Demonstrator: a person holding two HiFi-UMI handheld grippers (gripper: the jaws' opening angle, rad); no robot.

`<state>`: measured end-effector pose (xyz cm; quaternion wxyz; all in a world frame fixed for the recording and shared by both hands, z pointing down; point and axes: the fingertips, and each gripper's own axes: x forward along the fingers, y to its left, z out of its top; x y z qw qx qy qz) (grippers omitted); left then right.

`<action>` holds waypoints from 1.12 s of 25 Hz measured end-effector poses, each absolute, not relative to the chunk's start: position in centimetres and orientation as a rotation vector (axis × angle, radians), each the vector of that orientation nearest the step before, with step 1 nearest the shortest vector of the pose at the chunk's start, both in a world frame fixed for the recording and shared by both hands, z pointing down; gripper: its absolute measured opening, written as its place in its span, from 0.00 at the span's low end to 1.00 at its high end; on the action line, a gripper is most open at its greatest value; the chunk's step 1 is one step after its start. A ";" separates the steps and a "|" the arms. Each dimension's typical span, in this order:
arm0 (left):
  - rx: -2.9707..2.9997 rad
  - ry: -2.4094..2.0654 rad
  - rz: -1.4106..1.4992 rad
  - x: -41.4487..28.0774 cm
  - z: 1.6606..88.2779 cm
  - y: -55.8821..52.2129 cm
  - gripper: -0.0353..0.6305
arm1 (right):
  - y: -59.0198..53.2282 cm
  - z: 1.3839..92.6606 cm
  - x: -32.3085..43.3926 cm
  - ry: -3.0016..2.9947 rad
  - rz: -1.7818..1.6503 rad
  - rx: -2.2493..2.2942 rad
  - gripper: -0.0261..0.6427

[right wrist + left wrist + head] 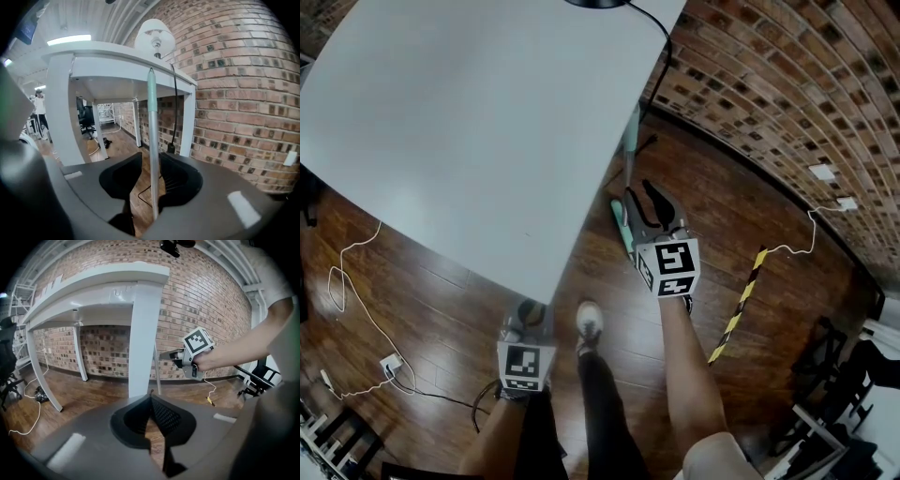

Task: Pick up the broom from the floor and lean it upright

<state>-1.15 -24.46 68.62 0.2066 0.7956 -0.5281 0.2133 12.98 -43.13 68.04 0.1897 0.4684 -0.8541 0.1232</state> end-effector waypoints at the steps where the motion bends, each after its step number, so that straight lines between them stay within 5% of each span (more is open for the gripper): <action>1: 2.224 -1.462 0.600 -1.2 68.4 -24.3 0.06 | -42.3 68.0 13.6 -2.385 0.366 1.344 0.22; 5: 2.190 -1.526 0.587 -3.6 66.3 -23.9 0.06 | -39.4 66.5 16.2 -2.325 0.407 1.493 0.06; 14: 2.235 -1.608 0.507 -6.7 55.8 -23.3 0.06 | -33.5 56.7 18.8 -2.307 0.351 1.647 0.06; 28: 2.620 -1.439 0.326 -8.7 31.1 -18.0 0.06 | -15.5 26.2 21.5 -2.239 0.019 1.979 0.06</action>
